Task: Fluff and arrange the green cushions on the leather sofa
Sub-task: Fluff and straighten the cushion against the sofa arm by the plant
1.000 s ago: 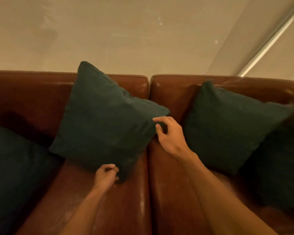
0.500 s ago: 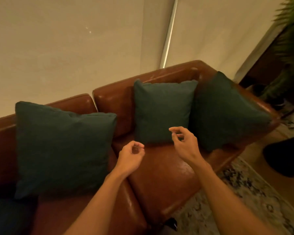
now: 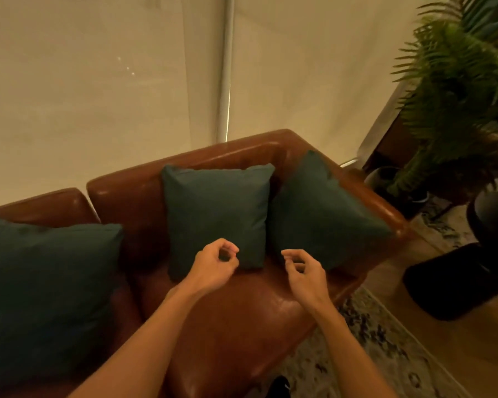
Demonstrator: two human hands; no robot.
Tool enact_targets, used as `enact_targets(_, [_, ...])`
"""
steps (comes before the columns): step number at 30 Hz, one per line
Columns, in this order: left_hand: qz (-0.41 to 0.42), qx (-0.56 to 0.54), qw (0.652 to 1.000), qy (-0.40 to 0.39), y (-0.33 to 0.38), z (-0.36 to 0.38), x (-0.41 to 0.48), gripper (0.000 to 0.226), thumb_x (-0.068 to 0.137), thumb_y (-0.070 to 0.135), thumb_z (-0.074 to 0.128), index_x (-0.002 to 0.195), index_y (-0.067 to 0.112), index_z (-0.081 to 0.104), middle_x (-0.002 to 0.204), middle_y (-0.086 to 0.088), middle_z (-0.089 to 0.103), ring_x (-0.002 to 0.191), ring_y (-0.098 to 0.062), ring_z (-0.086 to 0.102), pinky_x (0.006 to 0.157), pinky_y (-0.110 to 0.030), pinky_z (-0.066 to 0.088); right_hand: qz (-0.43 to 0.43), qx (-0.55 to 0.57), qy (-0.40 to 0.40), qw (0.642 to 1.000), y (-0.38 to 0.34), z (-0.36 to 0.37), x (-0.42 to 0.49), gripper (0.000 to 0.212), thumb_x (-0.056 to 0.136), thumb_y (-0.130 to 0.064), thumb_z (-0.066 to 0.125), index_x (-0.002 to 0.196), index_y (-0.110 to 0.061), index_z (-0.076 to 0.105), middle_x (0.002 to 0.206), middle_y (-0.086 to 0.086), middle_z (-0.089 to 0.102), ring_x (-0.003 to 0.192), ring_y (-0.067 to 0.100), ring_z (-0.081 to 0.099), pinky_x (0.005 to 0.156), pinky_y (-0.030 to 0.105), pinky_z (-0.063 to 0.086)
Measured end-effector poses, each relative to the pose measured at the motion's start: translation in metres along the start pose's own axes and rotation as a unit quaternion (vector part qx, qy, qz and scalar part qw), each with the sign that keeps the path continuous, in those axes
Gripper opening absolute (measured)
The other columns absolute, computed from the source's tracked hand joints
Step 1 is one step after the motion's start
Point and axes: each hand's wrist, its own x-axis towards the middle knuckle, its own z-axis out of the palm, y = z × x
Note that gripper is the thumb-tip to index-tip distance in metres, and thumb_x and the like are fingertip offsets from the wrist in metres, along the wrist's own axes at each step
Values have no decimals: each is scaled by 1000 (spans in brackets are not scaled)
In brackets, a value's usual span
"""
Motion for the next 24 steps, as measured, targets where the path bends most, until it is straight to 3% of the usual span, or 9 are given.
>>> enact_targets(6, [-25,-7,999,19,44,75,46,25,86,14,66,106,27,61,115,0,60,97,-18,60,85,-30,48,-25,-21,-56,998,25,-41,66,24,95,-11,57,96,-32,69,94,-3,69,71,6,60,57,10,42])
enact_targets(9, [-34,11,999,33,60,101,65,33,86,17,67,116,28,58,123,0,55,110,-19,57,96,-37,48,-43,-43,-83,995,32,-57,95,24,94,-11,57,96,-33,68,98,-5,69,78,4,61,66,13,45])
enact_targets(13, [-49,21,998,28,73,122,82,40,87,19,67,125,28,56,131,-1,52,119,-20,53,100,-39,47,-59,-63,-91,992,38,-75,126,25,93,-12,58,97,-34,67,103,-5,68,84,2,60,69,6,41])
enact_targets(16, [-67,8,998,16,76,130,95,43,88,20,66,129,28,54,136,0,51,121,-20,52,101,-40,47,-66,-77,-75,992,43,-88,147,23,94,-15,58,102,-34,67,106,-9,64,97,7,59,83,18,46])
enact_targets(18, [-84,-12,996,10,75,134,107,45,90,20,65,133,28,53,138,1,51,122,-20,52,101,-41,48,-62,-95,-73,991,44,-94,164,23,94,-19,57,106,-36,65,110,-11,60,107,11,55,91,26,45])
enact_targets(21, [-115,-46,992,-4,71,146,129,47,93,21,63,138,28,50,140,2,50,117,-19,56,95,-38,52,-74,-129,-69,986,39,-103,190,22,94,-25,57,111,-39,62,116,-11,58,106,17,56,88,30,46])
enact_targets(24, [-145,-93,985,-9,65,162,153,46,96,23,60,141,26,47,139,2,49,95,-5,57,70,-20,47,-75,-162,-56,982,32,-110,218,26,94,-29,57,119,-37,61,127,-8,54,118,15,49,100,35,44])
